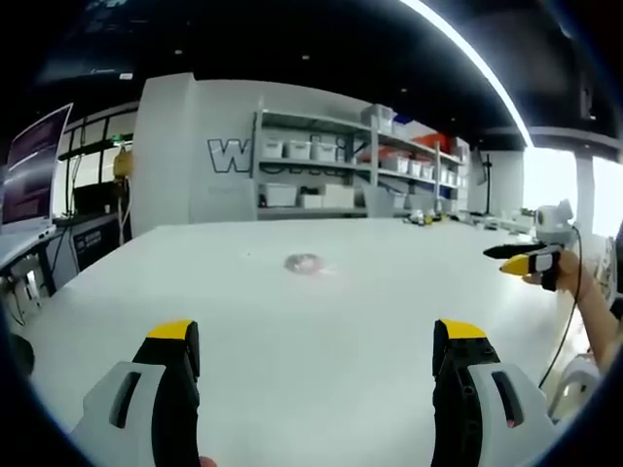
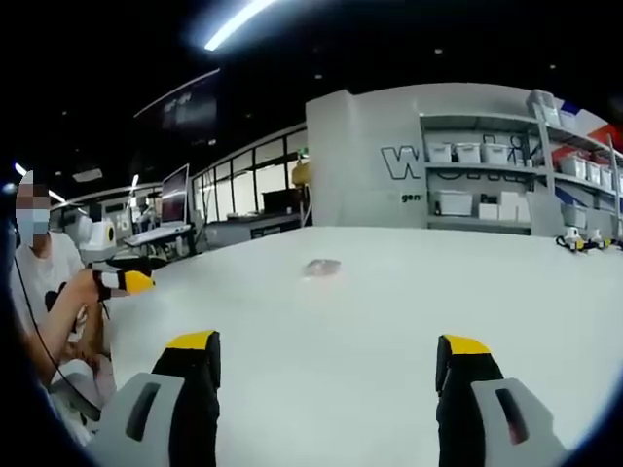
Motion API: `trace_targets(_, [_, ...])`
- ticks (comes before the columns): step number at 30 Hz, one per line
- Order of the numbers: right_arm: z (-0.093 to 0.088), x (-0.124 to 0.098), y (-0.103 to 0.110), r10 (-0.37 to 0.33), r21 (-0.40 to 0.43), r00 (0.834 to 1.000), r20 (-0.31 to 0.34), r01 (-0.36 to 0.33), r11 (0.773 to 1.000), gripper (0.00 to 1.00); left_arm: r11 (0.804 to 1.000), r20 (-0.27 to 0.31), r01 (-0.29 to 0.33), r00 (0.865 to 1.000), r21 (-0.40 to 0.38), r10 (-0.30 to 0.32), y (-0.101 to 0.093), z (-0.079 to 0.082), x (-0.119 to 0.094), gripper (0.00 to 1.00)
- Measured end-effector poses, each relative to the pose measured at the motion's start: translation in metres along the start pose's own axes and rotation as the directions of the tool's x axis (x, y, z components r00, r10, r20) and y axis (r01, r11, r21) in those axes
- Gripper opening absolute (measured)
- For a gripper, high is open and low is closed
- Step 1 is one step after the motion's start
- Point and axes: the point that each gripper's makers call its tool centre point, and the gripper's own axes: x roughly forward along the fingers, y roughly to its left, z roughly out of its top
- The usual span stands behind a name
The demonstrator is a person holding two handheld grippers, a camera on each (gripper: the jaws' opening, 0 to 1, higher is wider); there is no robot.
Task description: Open the resealable bag by pulling the two sides of the seal apart until the entire bag opening is separated and visibly accessible.
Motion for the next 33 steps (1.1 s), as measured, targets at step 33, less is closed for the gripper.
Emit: trace_targets(33, [-0.0006,0.0022,0.0027,0.01,0.004,1.0,-0.001,-0.01,1.0,0.91,1.0,0.01,-0.005,1.0,-0.008,0.005,0.0032,0.0025,-0.0021,1.0])
